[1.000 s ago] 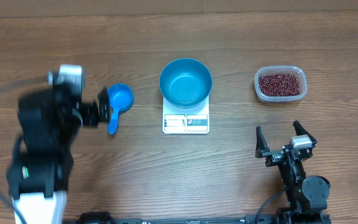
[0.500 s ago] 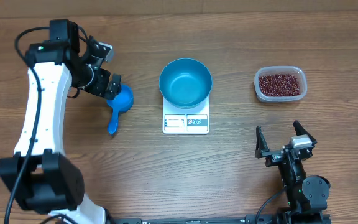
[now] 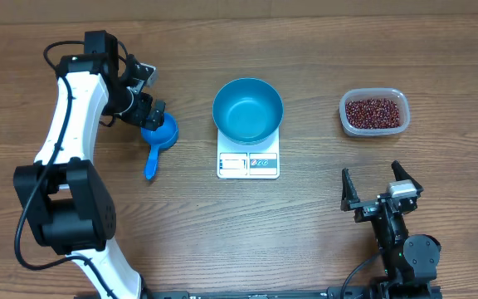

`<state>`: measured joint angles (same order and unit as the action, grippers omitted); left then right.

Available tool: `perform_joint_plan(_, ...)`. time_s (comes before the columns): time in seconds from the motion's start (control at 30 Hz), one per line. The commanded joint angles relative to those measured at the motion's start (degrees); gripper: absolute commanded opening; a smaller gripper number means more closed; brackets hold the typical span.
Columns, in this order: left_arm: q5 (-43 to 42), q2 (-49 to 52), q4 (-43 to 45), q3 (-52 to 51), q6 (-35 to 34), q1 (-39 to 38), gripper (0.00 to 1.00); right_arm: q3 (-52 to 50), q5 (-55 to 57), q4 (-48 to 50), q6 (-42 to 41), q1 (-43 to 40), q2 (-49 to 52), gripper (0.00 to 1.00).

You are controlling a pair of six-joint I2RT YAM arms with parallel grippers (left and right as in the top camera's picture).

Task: Scoop item into bowl and weigh 150g on scale
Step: 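Move the left gripper over the blue scoop and lower onto it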

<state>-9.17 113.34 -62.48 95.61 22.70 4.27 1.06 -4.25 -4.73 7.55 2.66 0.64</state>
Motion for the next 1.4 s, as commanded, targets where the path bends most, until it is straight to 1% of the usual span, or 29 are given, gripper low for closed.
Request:
perform_joint_plan(0.0,1.03,2.49,1.53,1.25,0.9,0.26,1.0,-0.61,0.11,0.24,0.24,-0.15,-0.42,1.0)
perform_joint_plan(0.2,1.03,4.9,4.33,1.25,0.92,0.26,1.0,-0.61,0.11,0.24,0.22,-0.15,-0.42,1.0)
perform_joint_plan(0.87,1.29,12.35,7.5,1.2,0.92,0.26,0.99,-0.61,0.11,0.24,0.24,-0.15,-0.42,1.0)
perform_joint_plan(1.37,1.27,12.72,8.68,1.2,0.92,0.22,1.0,-0.61,0.11,0.24,0.22,-0.15,-0.42,1.0)
